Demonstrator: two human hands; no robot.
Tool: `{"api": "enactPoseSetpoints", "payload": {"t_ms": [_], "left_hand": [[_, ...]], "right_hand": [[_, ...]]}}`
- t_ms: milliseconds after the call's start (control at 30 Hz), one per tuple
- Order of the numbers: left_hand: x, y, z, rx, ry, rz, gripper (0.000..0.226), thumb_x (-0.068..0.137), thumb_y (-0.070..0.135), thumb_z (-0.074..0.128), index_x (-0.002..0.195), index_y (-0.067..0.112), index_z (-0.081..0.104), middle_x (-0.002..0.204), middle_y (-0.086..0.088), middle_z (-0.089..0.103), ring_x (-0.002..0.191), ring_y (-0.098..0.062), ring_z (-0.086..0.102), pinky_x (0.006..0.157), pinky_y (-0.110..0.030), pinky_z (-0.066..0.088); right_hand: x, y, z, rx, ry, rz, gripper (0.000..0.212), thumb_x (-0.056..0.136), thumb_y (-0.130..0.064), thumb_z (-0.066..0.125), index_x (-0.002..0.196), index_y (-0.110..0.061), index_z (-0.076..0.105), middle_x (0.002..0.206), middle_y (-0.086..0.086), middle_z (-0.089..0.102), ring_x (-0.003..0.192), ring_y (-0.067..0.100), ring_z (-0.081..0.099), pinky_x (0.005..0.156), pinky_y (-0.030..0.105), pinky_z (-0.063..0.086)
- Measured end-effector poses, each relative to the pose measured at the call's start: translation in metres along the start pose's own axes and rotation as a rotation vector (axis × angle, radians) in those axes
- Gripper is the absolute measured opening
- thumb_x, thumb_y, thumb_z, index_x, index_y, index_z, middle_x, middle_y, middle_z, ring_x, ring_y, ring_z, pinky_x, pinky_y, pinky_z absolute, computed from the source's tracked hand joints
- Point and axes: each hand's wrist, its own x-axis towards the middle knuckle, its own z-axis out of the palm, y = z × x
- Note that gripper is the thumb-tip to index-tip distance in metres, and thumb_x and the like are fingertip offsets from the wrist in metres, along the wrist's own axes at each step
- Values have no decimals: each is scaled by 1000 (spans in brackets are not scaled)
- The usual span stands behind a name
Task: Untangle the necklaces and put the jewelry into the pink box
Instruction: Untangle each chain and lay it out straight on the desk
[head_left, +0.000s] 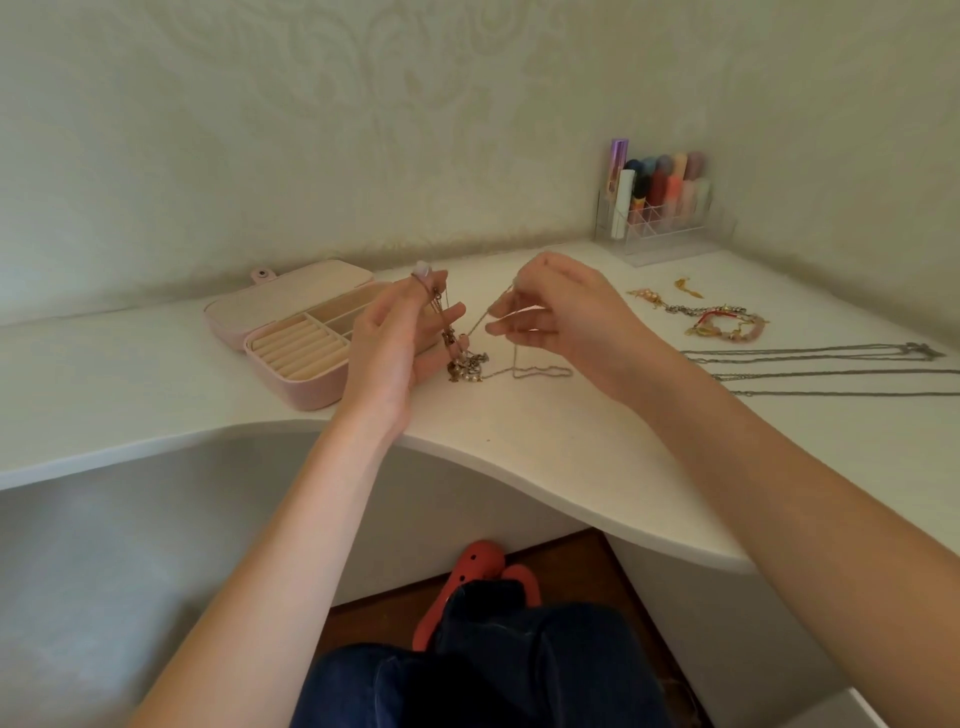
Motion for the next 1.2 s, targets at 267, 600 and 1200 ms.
{"api": "enactPoseSetpoints", "payload": {"t_ms": [267,600,1200], "left_hand": [[-2,3,3,58,19,-36,30,92,44,53,93,17,66,111,5,64,99,-20,68,64,-39,58],[-3,4,2,95,48,-44,44,93,50,45,103,11,64,116,-5,59,76,-18,71,38,-24,46],[-17,-16,9,1341,252,683,22,69,15,49,66,22,70,73,5,68,88,-25,58,80,-33,24]], "right_hand": [[0,-12,-16,295,79,35,13,93,-17,48,80,-18,51,46,-8,22,39,8,13,41,22,11],[5,-19,-39,357,223,-112,30,96,-13,43,99,-32,65,49,-8,16,41,8,10,39,21,10],[0,-15,-30,-186,194,-318,44,80,-25,50,37,-19,45,41,-4,43,50,15,40,56,19,37]]}}
